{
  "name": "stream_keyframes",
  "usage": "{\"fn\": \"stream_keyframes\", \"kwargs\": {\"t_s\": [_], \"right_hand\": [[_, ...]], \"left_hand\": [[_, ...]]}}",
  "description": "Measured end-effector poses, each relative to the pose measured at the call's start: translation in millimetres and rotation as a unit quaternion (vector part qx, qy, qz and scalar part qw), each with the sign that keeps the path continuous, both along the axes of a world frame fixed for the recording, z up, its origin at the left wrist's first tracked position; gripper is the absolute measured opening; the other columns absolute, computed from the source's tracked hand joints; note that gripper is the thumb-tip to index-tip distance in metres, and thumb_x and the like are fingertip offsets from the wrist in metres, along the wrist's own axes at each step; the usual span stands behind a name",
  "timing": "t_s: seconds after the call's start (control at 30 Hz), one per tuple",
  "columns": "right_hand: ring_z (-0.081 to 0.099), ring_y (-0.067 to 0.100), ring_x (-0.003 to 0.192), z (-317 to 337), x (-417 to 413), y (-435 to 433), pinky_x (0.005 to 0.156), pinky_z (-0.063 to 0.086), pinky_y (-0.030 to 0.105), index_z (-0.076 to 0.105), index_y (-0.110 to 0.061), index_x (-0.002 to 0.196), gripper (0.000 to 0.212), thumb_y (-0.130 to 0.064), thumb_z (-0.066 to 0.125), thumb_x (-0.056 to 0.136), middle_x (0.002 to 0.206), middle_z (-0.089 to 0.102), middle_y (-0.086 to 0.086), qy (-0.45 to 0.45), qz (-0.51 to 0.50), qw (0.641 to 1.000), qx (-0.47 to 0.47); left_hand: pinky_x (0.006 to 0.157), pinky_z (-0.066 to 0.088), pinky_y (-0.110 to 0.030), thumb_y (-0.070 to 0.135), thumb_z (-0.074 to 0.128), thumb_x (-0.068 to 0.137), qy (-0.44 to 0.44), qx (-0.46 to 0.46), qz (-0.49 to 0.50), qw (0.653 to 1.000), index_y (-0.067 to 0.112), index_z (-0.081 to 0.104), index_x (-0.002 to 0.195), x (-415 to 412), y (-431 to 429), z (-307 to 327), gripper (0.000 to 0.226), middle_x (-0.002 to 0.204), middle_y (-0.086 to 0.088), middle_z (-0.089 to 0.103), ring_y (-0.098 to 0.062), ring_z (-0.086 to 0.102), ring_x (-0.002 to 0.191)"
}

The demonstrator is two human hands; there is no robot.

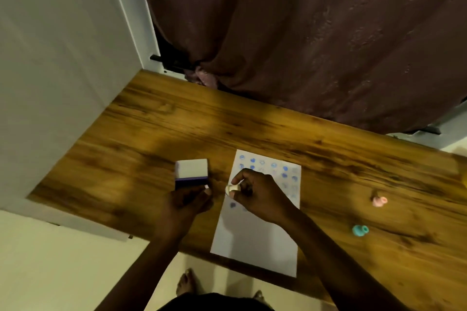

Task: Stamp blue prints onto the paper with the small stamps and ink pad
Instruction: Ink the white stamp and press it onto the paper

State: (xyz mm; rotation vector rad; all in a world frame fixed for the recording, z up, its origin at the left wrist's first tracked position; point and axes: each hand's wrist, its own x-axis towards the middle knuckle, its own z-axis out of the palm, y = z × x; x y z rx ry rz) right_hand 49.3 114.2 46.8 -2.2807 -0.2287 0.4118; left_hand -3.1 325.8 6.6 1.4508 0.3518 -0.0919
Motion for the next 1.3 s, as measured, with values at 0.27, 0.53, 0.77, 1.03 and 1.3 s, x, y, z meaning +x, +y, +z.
{"fn": "stream_keyframes", "kwargs": {"t_s": [0.27,0.53,0.77,1.03,1.3], "right_hand": [[0.07,0.019,0.11,-23.1,14.7,78.3,0.093,0.057,0.028,0.065,-0.02,0.113,0.025,-0.037,0.066,0.095,0.117,0.072,0.003,-0.081,0.093,0.985,-0.12],[0.063,0.028,0.124,-38.0,21.9,126.9,0.102,0.054,0.036,0.058,-0.015,0.126,0.029,-0.03,0.059,0.102,0.132,0.065,0.011,-0.078,0.151,0.954,-0.245],[0.064,0.028,0.123,-52.9,14.5,142.1,0.106,0.051,0.036,0.061,-0.016,0.13,0.03,-0.023,0.06,0.101,0.134,0.066,0.01,-0.064,0.127,0.942,-0.303],[0.062,0.036,0.124,-51.6,18.0,152.1,0.101,0.049,0.043,0.062,-0.009,0.125,0.025,-0.015,0.057,0.102,0.13,0.065,0.017,-0.04,0.152,0.924,-0.349],[0.065,0.033,0.117,-32.5,30.2,139.4,0.095,0.057,0.038,0.064,-0.009,0.125,0.035,-0.019,0.072,0.093,0.128,0.066,0.017,-0.022,0.098,0.965,-0.244]], "left_hand": [[0.081,0.064,-0.041,0.022,0.076,0.093,0.006,0.041,0.066,0.997,0.009,0.08,0.109,-8.1,88.3,-2.6,0.022,0.095,-0.008,0.084,-0.026,0.081,0.089],[0.081,0.066,-0.038,0.018,0.075,0.093,0.014,0.033,0.083,0.996,0.005,0.079,0.109,-8.2,127.5,-6.9,0.021,0.097,-0.01,0.083,-0.026,0.081,0.088],[0.088,0.064,-0.047,0.018,0.079,0.091,0.049,0.008,0.099,0.994,0.006,0.081,0.109,-0.7,132.3,-16.5,0.022,0.094,-0.013,0.083,-0.032,0.08,0.093],[0.08,0.065,-0.037,0.018,0.077,0.092,0.042,0.013,0.066,0.997,0.01,0.082,0.105,5.9,124.3,-13.2,0.016,0.095,-0.01,0.084,-0.027,0.08,0.092],[0.074,0.066,-0.029,0.012,0.077,0.091,0.023,-0.001,0.044,0.999,0.007,0.082,0.102,10.0,107.4,7.6,0.013,0.09,-0.011,0.084,-0.028,0.081,0.088]]}}
